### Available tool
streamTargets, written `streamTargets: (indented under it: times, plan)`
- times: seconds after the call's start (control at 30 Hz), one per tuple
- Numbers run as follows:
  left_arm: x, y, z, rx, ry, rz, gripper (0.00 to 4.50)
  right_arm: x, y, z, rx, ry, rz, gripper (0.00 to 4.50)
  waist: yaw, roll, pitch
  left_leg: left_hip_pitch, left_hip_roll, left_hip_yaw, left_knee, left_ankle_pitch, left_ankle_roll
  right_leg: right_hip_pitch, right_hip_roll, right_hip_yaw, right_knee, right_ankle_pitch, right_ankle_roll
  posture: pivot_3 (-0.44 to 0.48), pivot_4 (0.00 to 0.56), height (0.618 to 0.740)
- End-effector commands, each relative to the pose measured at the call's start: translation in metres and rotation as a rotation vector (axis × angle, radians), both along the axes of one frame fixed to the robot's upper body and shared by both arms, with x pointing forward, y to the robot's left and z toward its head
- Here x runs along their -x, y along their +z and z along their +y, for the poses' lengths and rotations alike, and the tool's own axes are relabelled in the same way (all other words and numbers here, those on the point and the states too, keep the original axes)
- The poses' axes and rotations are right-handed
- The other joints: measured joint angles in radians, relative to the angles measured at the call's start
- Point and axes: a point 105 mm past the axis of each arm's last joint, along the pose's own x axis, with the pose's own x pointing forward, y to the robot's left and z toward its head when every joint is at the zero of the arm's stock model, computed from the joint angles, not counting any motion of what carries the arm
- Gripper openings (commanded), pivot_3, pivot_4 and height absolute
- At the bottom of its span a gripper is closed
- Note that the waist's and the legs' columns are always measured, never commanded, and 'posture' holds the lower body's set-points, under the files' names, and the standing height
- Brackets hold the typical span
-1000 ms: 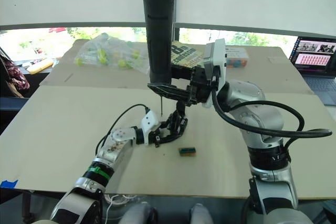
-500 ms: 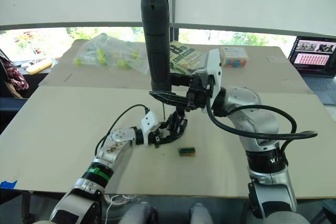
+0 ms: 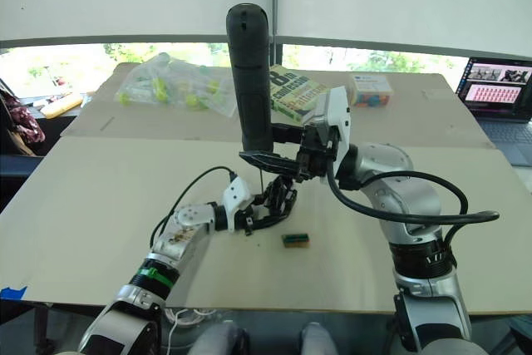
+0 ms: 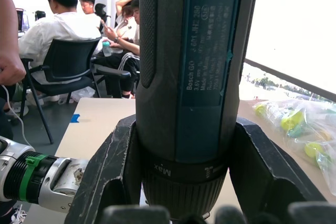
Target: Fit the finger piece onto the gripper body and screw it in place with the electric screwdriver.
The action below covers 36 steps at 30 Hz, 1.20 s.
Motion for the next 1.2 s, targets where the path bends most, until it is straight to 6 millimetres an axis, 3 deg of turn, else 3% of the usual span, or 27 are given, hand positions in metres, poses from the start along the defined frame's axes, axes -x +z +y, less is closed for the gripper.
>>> streamTargets:
  times: [0.03,1.2]
  plan:
    - [0.014,-0.022,-0.007,-0.048,-0.056,0.08,2.28,0.007,0.011,0.0,-0.009,0.008,-0.067,1.92,0.0,0.0,0.0,0.0,0.0,0.0,0.0,0.0,0.0,0.0,0.0,0.0,0.0,0.0,0.0,0.0,0.15,0.74]
    - [0.015,-0.026,-0.005,-0.051,-0.041,0.096,2.28,0.002,-0.003,-0.003,0.039,-0.017,-0.033,1.92,-0.001,0.0,0.0,0.0,0.0,0.0,0.0,0.0,0.0,0.0,0.0,0.0,0.0,0.0,0.0,0.0,0.15,0.74]
